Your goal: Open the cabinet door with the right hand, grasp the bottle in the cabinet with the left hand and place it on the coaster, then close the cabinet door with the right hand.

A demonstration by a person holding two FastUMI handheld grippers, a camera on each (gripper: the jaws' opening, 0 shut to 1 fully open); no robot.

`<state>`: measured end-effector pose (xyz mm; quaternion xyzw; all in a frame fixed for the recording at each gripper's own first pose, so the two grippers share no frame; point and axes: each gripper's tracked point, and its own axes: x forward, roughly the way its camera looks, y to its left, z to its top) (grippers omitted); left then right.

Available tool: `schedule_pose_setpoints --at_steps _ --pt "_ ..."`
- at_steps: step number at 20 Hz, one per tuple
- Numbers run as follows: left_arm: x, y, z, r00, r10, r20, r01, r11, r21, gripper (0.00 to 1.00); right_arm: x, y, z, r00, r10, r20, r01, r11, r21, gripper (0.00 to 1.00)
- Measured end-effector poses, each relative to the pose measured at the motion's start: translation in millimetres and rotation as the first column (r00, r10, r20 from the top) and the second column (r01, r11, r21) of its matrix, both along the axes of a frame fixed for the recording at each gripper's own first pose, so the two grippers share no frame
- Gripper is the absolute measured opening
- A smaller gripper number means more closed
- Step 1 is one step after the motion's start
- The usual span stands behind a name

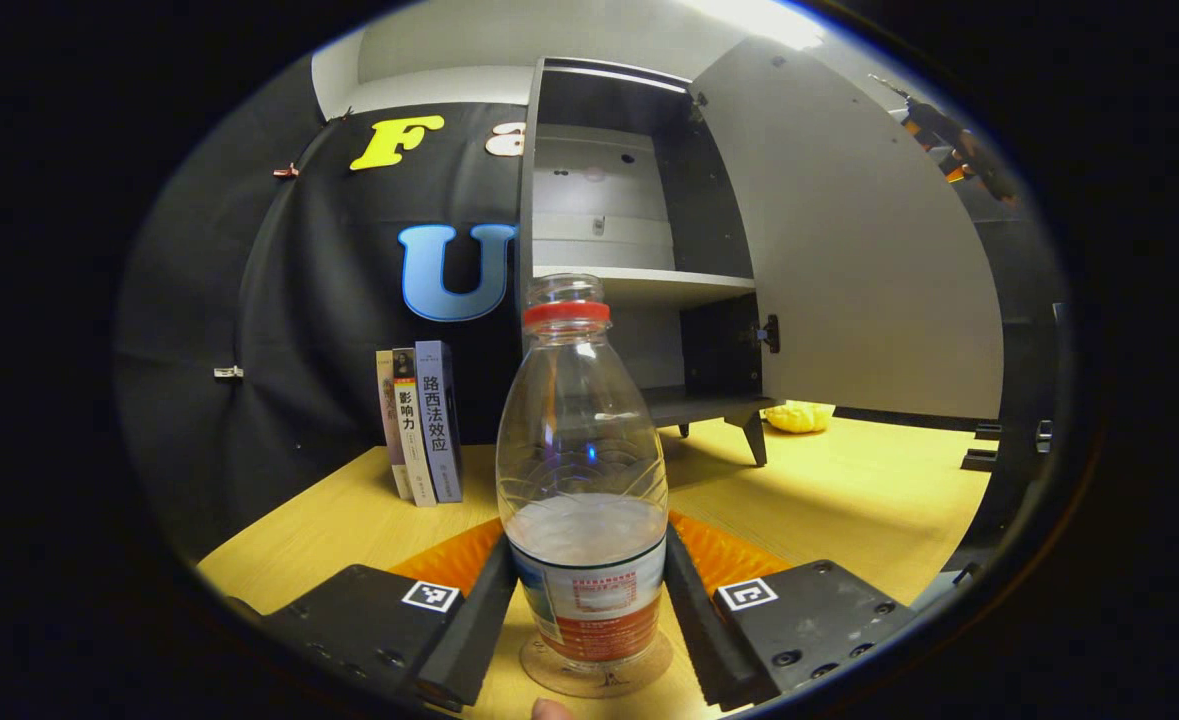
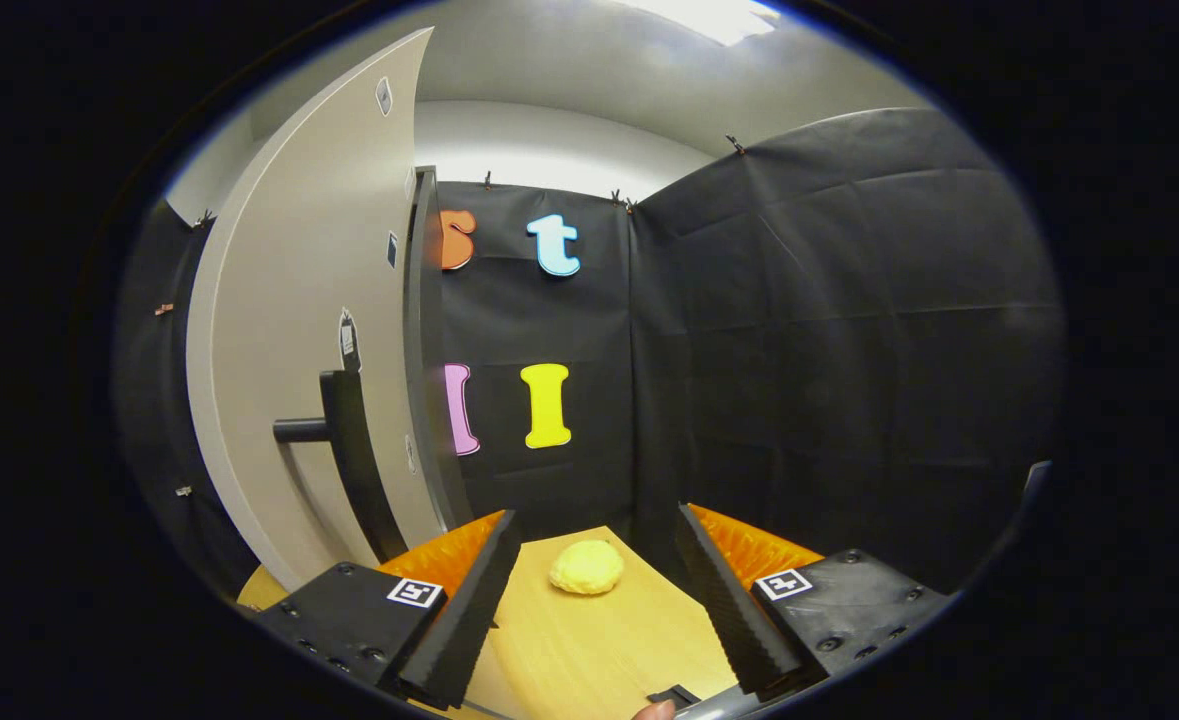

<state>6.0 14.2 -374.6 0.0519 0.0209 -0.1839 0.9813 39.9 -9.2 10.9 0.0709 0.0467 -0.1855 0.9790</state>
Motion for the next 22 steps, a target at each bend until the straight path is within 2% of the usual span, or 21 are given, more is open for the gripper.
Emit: schedule_pose_setpoints --at_steps 9,12,14,19,22 --pt "-1.8 0.2 -4.7 0.999 0.038 -0.018 -0.037 0.999 0.036 0.83 1.5 5.1 -3.0 1.000 0.024 -0.005 -0.024 0.999 0.027 0.98" --pt "-3.8 3.0 -1.3 0.997 0.054 -0.051 -0.053 0.998 0.030 0.89 2.1 7.3 -3.3 0.999 0.035 -0.001 -0.035 0.999 0.036 0.98" --pt "-8.9 -0.1 10.8 0.998 0.040 -0.050 -0.039 0.999 0.029 0.94 2.7 8.1 -3.5 0.999 0.041 0.002 -0.041 0.998 0.038 0.98" --pt "-26.2 -4.4 55.6 0.999 0.030 -0.026 -0.028 0.997 0.068 0.93 4.8 12.0 -3.7 0.998 0.058 0.012 -0.058 0.996 0.062 0.98" --pt "-35.6 -1.6 87.3 0.994 0.084 -0.064 -0.082 0.996 0.044 0.93 4.4 23.1 -6.1 0.995 0.102 0.002 -0.102 0.991 0.085 0.98"
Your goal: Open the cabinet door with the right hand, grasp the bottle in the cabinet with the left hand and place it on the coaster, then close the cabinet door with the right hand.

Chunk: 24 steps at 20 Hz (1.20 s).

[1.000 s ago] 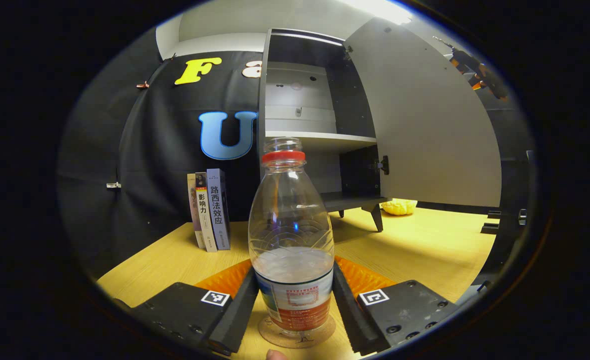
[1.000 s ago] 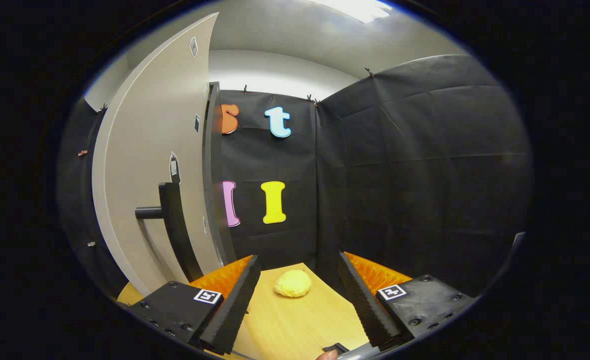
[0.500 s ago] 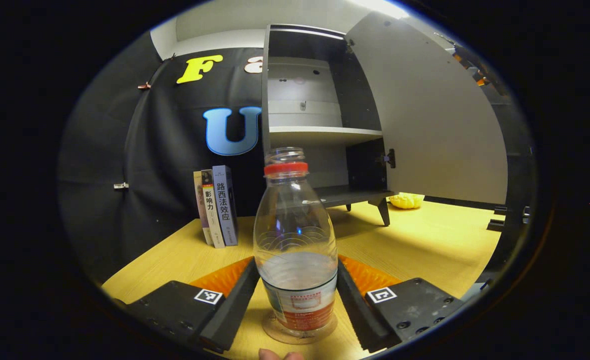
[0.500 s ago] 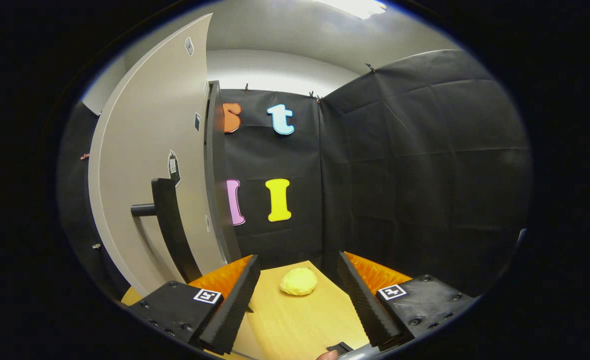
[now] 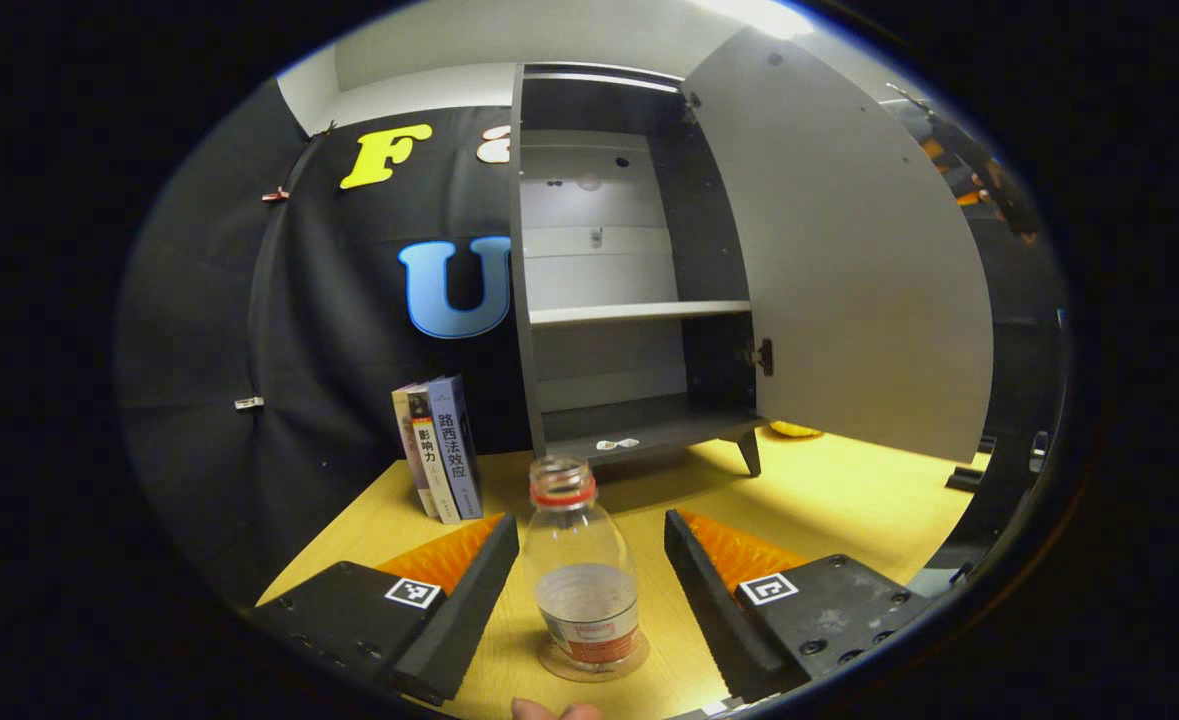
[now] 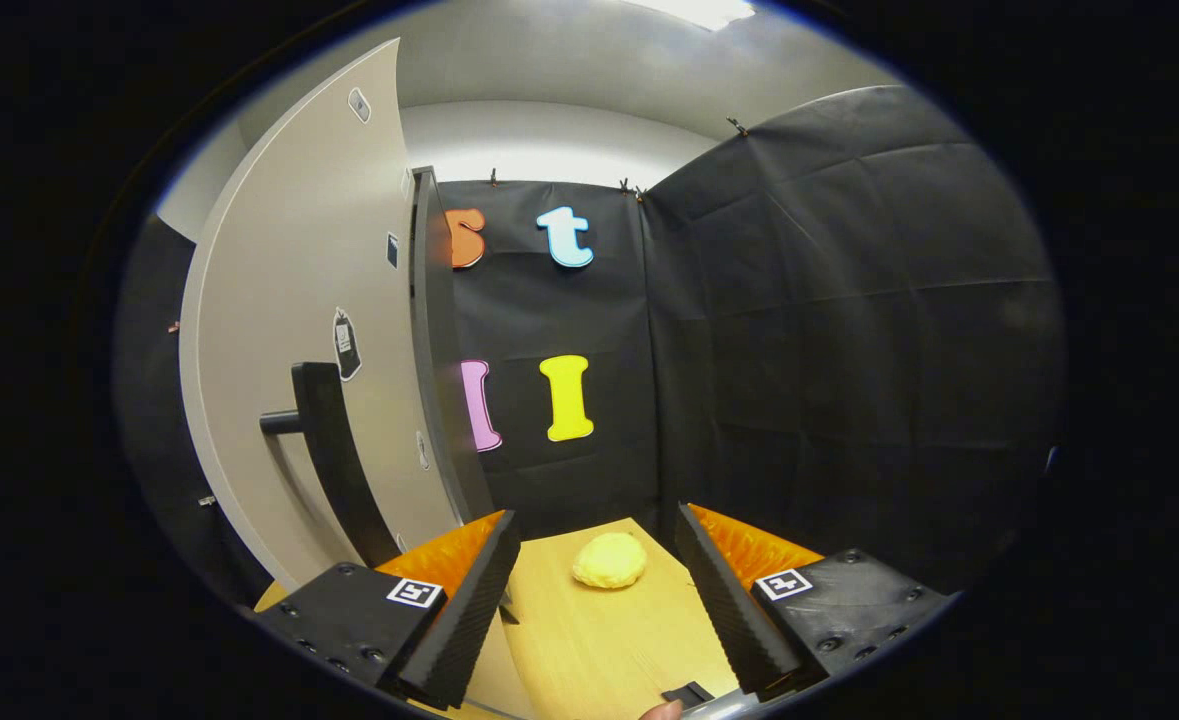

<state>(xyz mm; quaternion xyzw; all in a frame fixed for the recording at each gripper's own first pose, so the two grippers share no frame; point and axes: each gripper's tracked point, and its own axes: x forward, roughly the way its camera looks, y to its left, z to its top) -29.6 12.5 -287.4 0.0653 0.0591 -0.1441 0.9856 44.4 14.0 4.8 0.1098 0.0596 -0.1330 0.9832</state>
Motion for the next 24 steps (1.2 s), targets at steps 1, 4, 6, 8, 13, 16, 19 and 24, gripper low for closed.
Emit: schedule_pose_setpoints --at_steps 1,4,6,8,13,16,19,24 --pt "-2.6 2.2 9.5 1.000 0.027 -0.014 -0.027 0.999 -0.018 0.93 0.9 -0.8 -1.8 1.000 0.004 -0.003 -0.004 1.000 -0.009 0.98" --pt "-9.4 3.6 56.3 0.997 0.072 -0.017 -0.074 0.994 -0.076 0.93 2.8 -4.5 3.7 0.999 0.026 0.018 -0.025 0.999 -0.044 0.96" --pt "-11.8 1.7 88.9 0.997 0.073 -0.005 -0.074 0.993 -0.089 0.93 3.1 -4.3 4.3 0.999 0.030 0.021 -0.029 0.998 -0.048 0.97" --pt "-12.4 -2.3 121.7 0.998 0.062 0.007 -0.060 0.993 -0.103 0.93 4.0 3.8 3.5 0.999 0.048 0.024 -0.048 0.999 -0.022 0.97" --pt "-5.8 -2.1 205.9 0.994 0.043 0.096 -0.035 0.996 -0.078 0.95 2.9 13.3 2.4 0.997 0.082 0.014 -0.082 0.997 -0.012 0.97" --pt "-4.3 -2.9 238.2 0.988 0.071 0.136 -0.062 0.995 -0.075 0.95 2.0 23.0 2.8 0.992 0.124 0.010 -0.124 0.992 -0.015 1.00" --pt "-5.7 -12.4 250.5 0.987 0.088 0.132 -0.076 0.993 -0.096 0.95 5.8 30.1 4.9 0.986 0.164 0.022 -0.164 0.986 -0.029 0.97" --pt "-12.1 -17.2 249.5 0.992 0.091 0.091 -0.079 0.989 -0.125 0.94 9.1 54.7 5.4 0.973 0.229 0.042 -0.230 0.973 0.018 0.97"
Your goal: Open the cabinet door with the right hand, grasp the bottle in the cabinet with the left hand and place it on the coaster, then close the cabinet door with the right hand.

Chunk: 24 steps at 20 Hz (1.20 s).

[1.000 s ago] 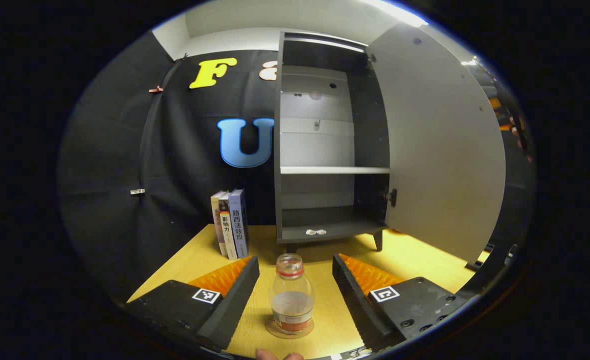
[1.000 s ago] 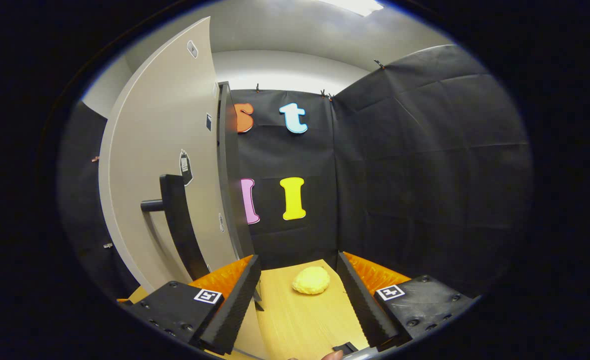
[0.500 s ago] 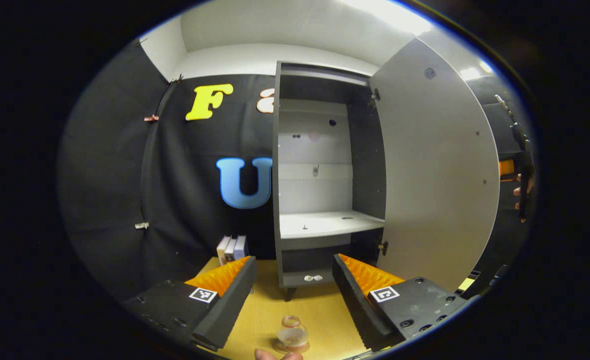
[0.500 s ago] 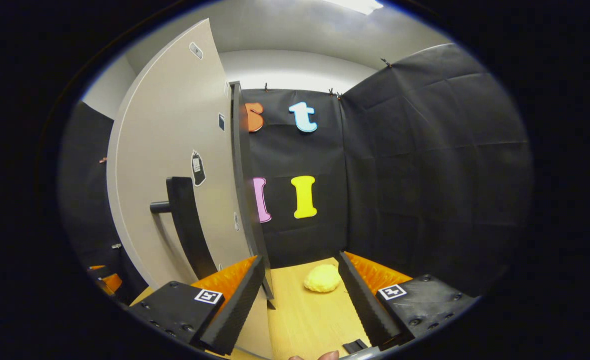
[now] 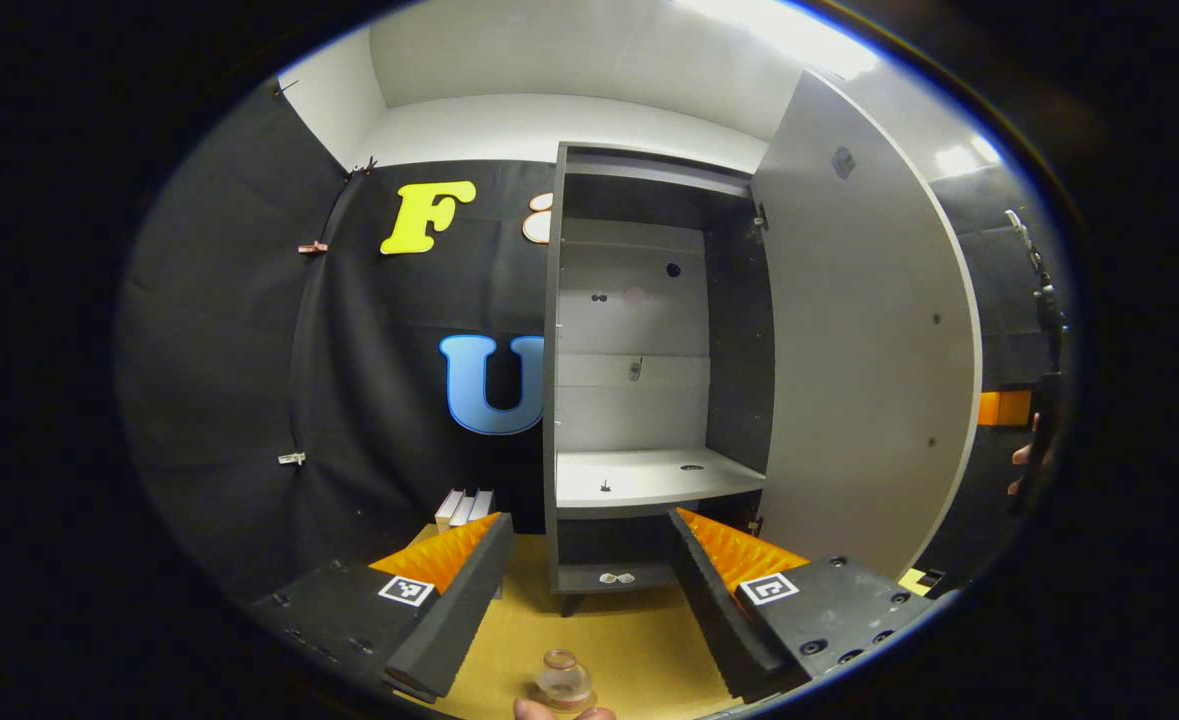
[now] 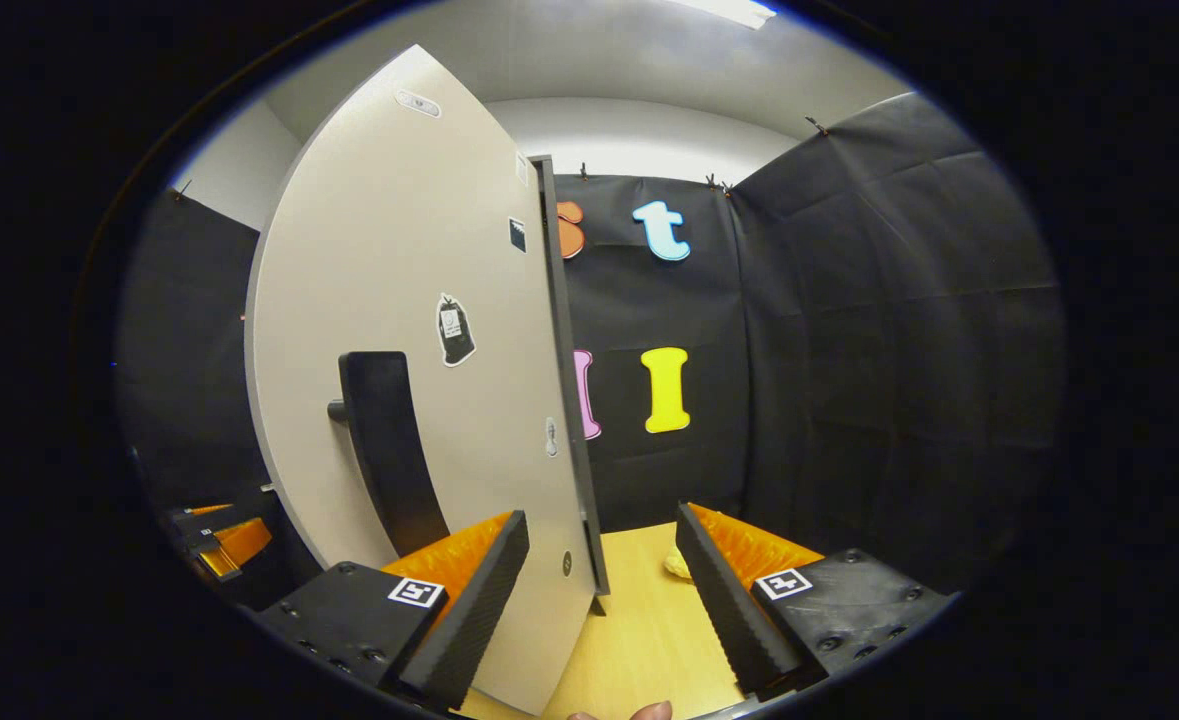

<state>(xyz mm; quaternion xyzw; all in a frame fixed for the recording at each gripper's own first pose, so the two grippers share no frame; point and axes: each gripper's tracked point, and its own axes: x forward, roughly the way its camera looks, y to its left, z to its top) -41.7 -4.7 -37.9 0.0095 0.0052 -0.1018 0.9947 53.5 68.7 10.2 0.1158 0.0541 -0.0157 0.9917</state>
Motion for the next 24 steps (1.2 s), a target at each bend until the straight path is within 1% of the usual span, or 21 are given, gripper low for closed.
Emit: schedule_pose_setpoints --at_steps 3,4,7,8,9,11,13,16,19,24 --pt "-3.6 8.1 2.2 1.000 0.023 -0.006 -0.023 1.000 -0.008 0.95 0.0 16.1 0.4 0.999 0.043 -0.001 -0.043 0.998 0.039 0.97" --pt "-5.3 11.4 3.3 0.999 0.032 -0.007 -0.032 0.999 -0.005 0.93 0.9 20.7 0.9 0.998 0.058 0.002 -0.058 0.997 0.046 0.97" --pt "-8.8 18.9 3.3 0.999 0.051 -0.007 -0.051 0.999 0.005 0.94 3.0 31.7 1.3 0.994 0.108 0.009 -0.109 0.993 0.054 0.97" --pt "-9.3 21.1 3.4 0.998 0.055 -0.011 -0.055 0.998 0.004 0.95 2.5 36.0 1.1 0.992 0.123 0.010 -0.123 0.991 0.055 1.00" --pt "-8.8 20.8 3.0 0.998 0.056 -0.015 -0.056 0.998 0.003 0.95 3.0 39.7 0.9 0.991 0.136 0.013 -0.137 0.989 0.054 0.97" --pt "-10.7 21.9 4.4 0.998 0.055 -0.014 -0.055 0.998 0.007 0.95 3.6 46.9 0.6 0.986 0.166 0.013 -0.166 0.985 0.051 0.97" --pt "-12.2 22.3 6.3 0.998 0.054 -0.010 -0.054 0.998 0.018 0.95 -2.7 57.5 -1.7 0.976 0.219 0.002 -0.218 0.974 0.053 0.97" --pt "-14.8 22.8 8.6 0.999 0.049 -0.005 -0.049 0.998 0.028 0.95 -18.3 81.9 -3.2 0.943 0.334 -0.016 -0.331 0.940 0.079 0.97" --pt "-16.6 25.8 8.0 0.999 0.049 -0.008 -0.049 0.998 0.027 0.95 -20.5 84.0 -4.0 0.932 0.361 -0.017 -0.359 0.931 0.057 0.98" --pt "-16.4 25.1 6.5 0.999 0.033 -0.029 -0.033 0.999 -0.007 0.95 -19.4 83.8 -2.2 0.938 0.347 -0.004 -0.346 0.937 0.046 0.97"
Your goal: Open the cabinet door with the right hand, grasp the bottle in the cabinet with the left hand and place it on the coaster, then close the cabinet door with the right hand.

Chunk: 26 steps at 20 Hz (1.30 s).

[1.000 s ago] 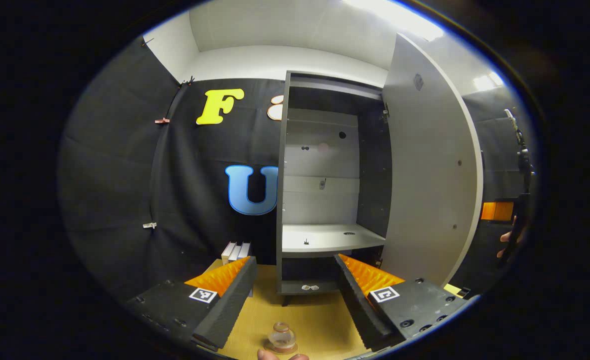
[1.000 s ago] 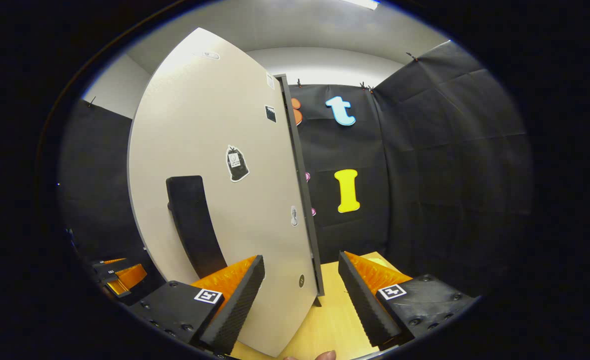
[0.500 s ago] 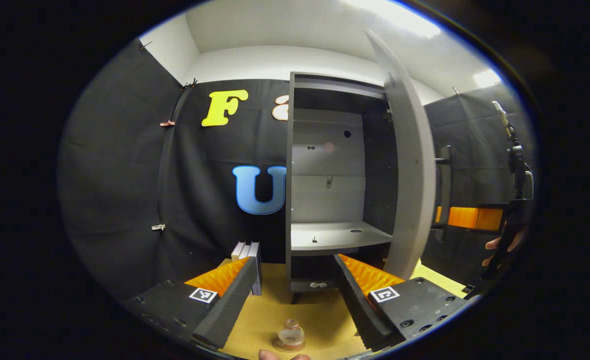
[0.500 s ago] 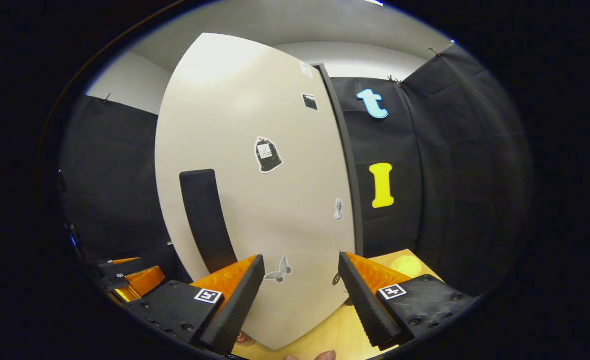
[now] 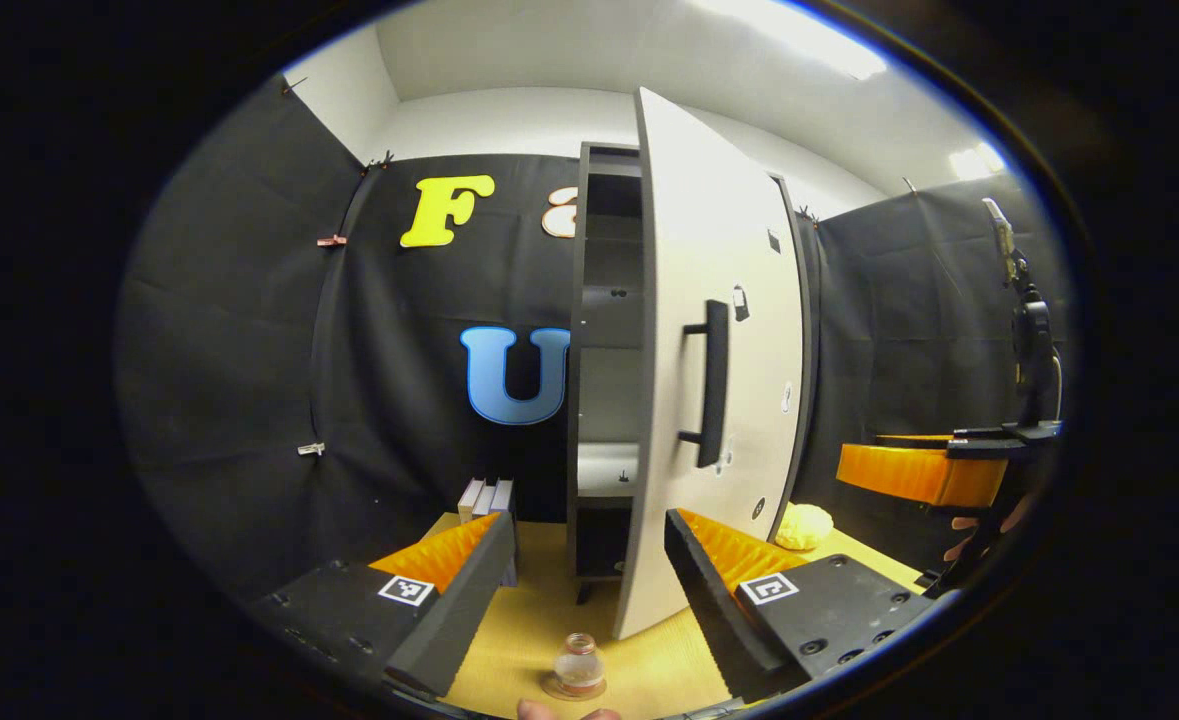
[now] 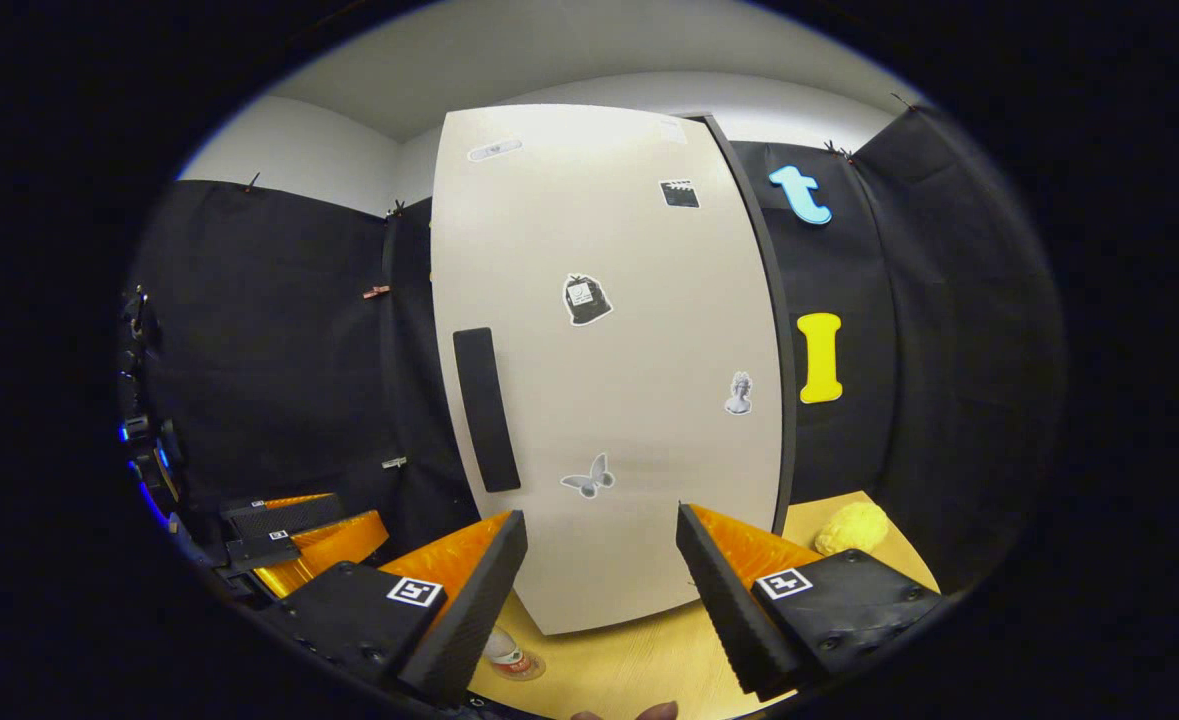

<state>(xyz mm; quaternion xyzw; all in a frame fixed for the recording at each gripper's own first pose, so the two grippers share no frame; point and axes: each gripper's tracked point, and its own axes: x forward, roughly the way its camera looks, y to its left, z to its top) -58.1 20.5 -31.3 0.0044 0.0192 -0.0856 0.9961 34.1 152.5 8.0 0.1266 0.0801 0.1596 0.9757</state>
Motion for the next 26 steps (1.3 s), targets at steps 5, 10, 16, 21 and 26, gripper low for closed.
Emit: schedule_pose_setpoints --at_steps 5,10,16,21,26 --pt "3.9 -4.0 -2.1 1.000 -0.005 -0.001 0.005 1.000 0.019 0.95 0.6 -11.2 -0.1 0.999 -0.045 0.012 0.045 0.999 -0.028 0.98" --pt "4.9 -13.5 -2.4 1.000 -0.022 -0.004 0.023 0.999 0.026 0.95 4.3 -23.3 -2.5 0.995 -0.097 0.004 0.097 0.995 -0.030 0.98" --pt "5.1 -24.9 0.4 0.999 -0.044 0.012 0.043 0.997 0.058 0.95 13.8 -40.0 -0.8 0.983 -0.183 0.017 0.184 0.983 -0.023 0.98" --pt "6.0 -32.2 -0.4 0.998 -0.054 0.019 0.053 0.996 0.068 0.95 17.8 -47.2 -0.9 0.976 -0.218 0.020 0.218 0.976 -0.025 0.98" --pt "7.5 -36.8 -2.0 0.998 -0.059 0.016 0.058 0.996 0.065 0.95 16.4 -49.0 -2.4 0.975 -0.222 0.019 0.223 0.974 -0.031 0.98"
